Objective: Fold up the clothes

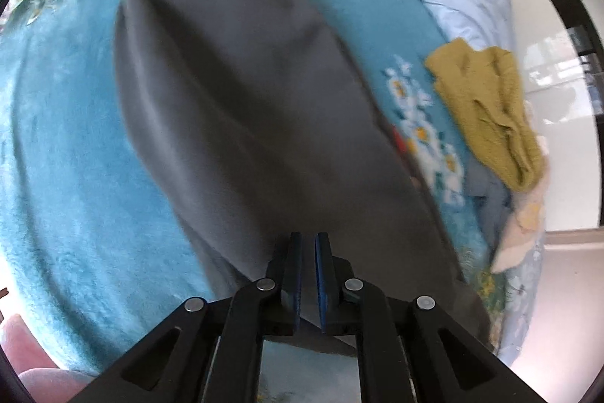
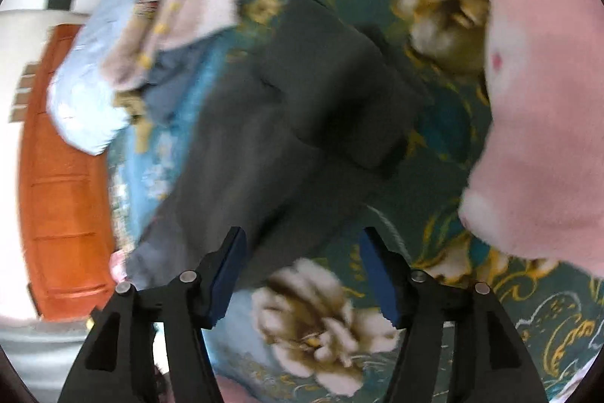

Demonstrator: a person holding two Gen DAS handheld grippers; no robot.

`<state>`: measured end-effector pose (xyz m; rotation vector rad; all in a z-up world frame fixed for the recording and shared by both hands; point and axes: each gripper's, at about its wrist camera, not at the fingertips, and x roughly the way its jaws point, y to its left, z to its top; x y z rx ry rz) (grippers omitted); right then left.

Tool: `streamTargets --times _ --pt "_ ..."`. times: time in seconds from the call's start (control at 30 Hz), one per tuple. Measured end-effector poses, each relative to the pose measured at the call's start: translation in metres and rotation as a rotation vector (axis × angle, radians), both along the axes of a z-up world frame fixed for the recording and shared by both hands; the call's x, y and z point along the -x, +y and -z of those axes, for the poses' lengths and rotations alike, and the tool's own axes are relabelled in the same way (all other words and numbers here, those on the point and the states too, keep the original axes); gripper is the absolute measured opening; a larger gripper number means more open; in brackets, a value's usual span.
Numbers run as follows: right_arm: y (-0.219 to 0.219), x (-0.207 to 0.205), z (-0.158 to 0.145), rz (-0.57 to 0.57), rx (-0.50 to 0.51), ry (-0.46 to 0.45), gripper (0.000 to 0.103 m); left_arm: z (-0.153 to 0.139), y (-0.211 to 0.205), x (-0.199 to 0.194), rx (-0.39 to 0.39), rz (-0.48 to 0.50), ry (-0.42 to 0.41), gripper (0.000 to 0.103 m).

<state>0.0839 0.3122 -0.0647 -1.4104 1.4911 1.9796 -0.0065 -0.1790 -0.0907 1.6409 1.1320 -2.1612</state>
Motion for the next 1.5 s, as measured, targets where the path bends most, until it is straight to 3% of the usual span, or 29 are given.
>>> streamTargets --times 0.1,0.33,0.4,0.47,0.73,0.83,0.93,1.03,1.27,1.33,1.37,1.4,1.43,1.47,1.5 --pt "-0.001 0.004 0.009 0.060 -0.026 0.033 0.064 0.004 -0.012 -0.004 0.001 -0.058 -0.001 0.008" --pt "0.005 0.020 0.003 0.111 -0.061 0.153 0.065 0.004 -0.016 -0.009 -0.043 -0.076 0.026 0.012" --pt "0.004 0.020 -0.005 0.091 -0.066 0.199 0.078 0.004 -0.016 -0.010 -0.054 -0.077 0.035 0.017" --pt "0.006 0.018 -0.008 0.077 -0.063 0.216 0.078 0.005 -0.016 -0.010 -0.060 -0.079 0.033 0.018" --pt "0.002 0.003 0.012 0.141 -0.044 0.082 0.078 0.002 -0.014 -0.009 -0.060 -0.066 0.050 0.021" --pt "0.009 0.001 0.012 0.194 -0.034 0.092 0.079 0.000 -0.016 -0.011 -0.069 -0.073 0.050 0.021" --pt "0.020 0.002 0.008 0.245 -0.037 0.136 0.090 -0.001 -0.016 -0.011 -0.075 -0.076 0.051 0.021" --pt "0.025 0.000 0.003 0.277 -0.026 0.175 0.091 -0.005 -0.016 -0.010 -0.078 -0.077 0.057 0.021" --pt "0.035 0.010 0.014 0.316 -0.050 0.122 0.091 -0.009 -0.017 -0.009 -0.100 -0.093 0.078 0.022" --pt "0.032 0.015 0.011 0.300 -0.068 0.130 0.088 -0.010 -0.021 -0.011 -0.117 -0.116 0.092 0.022" --pt "0.031 0.017 0.009 0.290 -0.078 0.132 0.079 -0.012 -0.023 -0.012 -0.126 -0.127 0.097 0.022" --pt "0.031 0.019 0.007 0.279 -0.085 0.129 0.063 -0.012 -0.025 -0.013 -0.132 -0.137 0.101 0.022" --pt "0.032 0.022 0.005 0.269 -0.092 0.126 0.056 -0.013 -0.027 -0.014 -0.139 -0.147 0.105 0.022" --pt "0.033 0.023 0.003 0.260 -0.097 0.120 0.043 -0.013 -0.028 -0.015 -0.145 -0.157 0.109 0.022" --pt "0.034 0.025 0.001 0.250 -0.100 0.115 0.040 -0.013 -0.029 -0.016 -0.149 -0.162 0.113 0.022"
